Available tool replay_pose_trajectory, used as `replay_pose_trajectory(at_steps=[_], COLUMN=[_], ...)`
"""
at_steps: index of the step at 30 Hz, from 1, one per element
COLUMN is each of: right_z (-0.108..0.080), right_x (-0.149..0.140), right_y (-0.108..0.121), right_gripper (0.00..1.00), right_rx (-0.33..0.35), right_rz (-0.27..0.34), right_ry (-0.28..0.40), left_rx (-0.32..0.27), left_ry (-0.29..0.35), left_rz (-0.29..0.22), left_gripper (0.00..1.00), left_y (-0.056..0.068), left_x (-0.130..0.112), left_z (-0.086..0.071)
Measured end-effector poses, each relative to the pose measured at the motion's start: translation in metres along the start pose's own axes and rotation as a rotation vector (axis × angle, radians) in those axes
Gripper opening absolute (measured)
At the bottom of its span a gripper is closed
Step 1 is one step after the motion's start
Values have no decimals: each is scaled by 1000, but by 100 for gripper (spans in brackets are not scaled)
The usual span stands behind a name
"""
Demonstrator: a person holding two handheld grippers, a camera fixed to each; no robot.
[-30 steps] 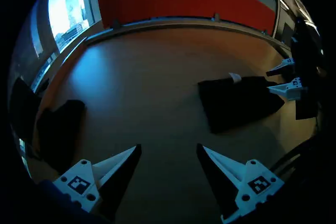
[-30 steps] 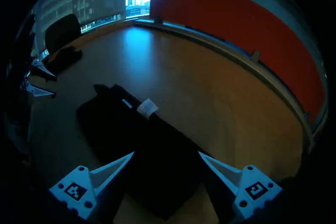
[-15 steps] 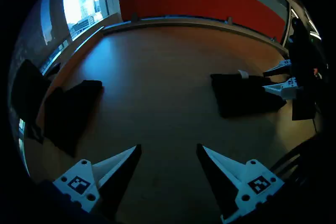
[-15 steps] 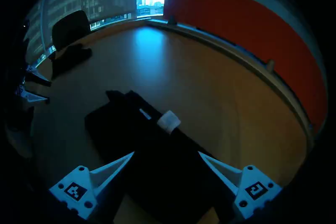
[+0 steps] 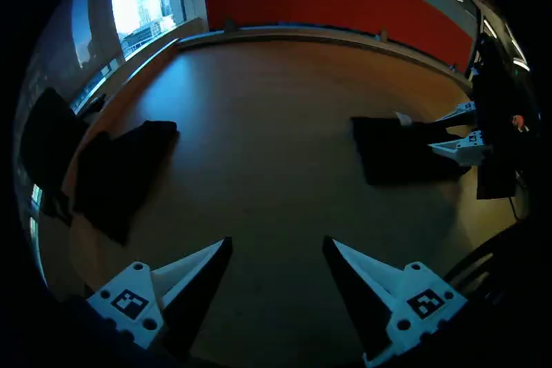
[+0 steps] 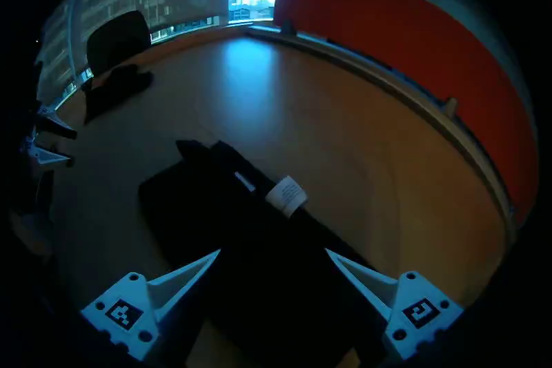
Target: Fold towel
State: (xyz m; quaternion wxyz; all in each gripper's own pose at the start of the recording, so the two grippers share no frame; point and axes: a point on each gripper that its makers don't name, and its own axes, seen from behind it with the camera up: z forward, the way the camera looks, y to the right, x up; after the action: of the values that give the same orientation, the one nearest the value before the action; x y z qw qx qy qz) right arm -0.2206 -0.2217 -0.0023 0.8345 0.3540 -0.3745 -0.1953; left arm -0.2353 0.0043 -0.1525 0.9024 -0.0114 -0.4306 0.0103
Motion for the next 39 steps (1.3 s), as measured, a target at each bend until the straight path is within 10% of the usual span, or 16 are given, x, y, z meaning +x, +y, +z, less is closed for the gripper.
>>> replay_pose_trajectory(at_steps=[39], right_z=[32], right_x=[42], right_y=[59], right_gripper=[97], right_rx=[-64], right_rz=[-45], right_ry=[4], left_rx=[44], left_ry=[-17], left_rz=[-44], left_gripper=[97], left_y=[-16], left_x=[-12], left_z=[-14])
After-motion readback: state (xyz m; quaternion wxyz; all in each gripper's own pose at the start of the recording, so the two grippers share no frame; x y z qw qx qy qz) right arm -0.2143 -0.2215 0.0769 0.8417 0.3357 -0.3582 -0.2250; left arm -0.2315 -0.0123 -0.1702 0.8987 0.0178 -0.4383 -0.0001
